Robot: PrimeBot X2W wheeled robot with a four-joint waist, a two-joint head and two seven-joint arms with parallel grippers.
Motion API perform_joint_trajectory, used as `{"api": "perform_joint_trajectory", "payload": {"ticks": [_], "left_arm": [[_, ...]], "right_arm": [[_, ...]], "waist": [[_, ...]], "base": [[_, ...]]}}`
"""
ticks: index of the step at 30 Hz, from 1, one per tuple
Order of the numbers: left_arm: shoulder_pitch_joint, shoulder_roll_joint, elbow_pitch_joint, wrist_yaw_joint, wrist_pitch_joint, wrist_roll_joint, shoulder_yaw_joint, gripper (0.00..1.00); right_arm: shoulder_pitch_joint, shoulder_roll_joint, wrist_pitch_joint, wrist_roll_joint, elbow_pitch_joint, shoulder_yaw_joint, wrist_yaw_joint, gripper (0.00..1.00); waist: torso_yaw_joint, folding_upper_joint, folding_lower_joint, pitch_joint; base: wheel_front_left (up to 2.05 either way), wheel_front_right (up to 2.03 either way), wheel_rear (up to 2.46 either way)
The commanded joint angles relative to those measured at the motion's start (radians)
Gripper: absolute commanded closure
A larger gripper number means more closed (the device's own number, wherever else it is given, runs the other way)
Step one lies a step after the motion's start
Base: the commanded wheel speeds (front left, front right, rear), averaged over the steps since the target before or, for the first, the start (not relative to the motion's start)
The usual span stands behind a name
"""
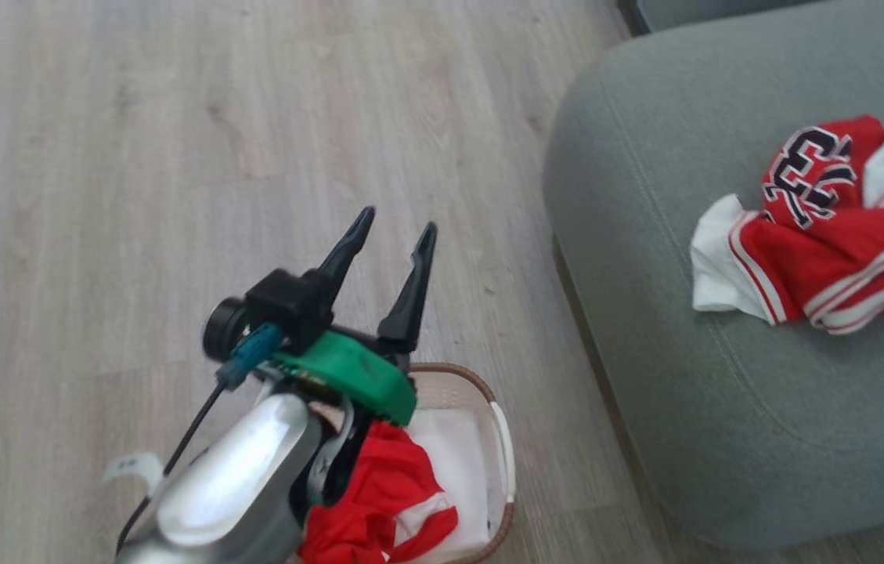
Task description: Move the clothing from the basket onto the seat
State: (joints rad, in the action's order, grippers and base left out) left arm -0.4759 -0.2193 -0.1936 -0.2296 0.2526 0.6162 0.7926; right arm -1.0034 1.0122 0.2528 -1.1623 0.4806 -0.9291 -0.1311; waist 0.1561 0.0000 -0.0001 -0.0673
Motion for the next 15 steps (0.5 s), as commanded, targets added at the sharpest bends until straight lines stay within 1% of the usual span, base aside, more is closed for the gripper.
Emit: {"api": "perform_joint_trajectory", "payload": {"ticks": [1, 6, 9, 12, 15], "left_arm": [[-0.006, -0.03, 0.04, -0.006, 0.009, -0.013, -0.056, 0.0], [0.063, -0.055, 0.063, -0.018, 0.009, -0.03, -0.116, 0.0], [0.105, -0.065, 0.075, -0.024, 0.009, -0.038, -0.153, 0.0], [0.141, -0.07, 0.084, -0.029, 0.009, -0.05, -0.182, 0.0], [0.178, -0.075, 0.09, -0.031, 0.009, -0.069, -0.204, 0.0]], "right_arm": [[0.115, -0.01, 0.009, 0.047, -0.026, 0.084, 0.0, 0.0], [0.361, -0.101, 0.009, 0.207, -0.112, 0.361, 0.0, 0.0], [0.506, -0.17, 0.009, 0.307, -0.18, 0.514, 0.0, 0.0], [0.638, -0.249, 0.009, 0.395, -0.259, 0.627, 0.0, 0.0], [0.746, -0.335, 0.009, 0.466, -0.339, 0.714, 0.0, 0.0]], "waist": [[-0.028, 0.0, 0.0001, 0.023], [-0.069, 0.0, 0.0001, 0.053], [-0.091, 0.0, 0.0001, 0.064], [-0.11, 0.0, 0.0001, 0.072], [-0.125, 0.0, 0.0001, 0.076]], "base": [[0.0, 0.0, 0.0], [0.0, 0.0, 0.0], [0.0, 0.0, 0.0], [0.0, 0.0, 0.0], [0.0, 0.0, 0.0]]}}
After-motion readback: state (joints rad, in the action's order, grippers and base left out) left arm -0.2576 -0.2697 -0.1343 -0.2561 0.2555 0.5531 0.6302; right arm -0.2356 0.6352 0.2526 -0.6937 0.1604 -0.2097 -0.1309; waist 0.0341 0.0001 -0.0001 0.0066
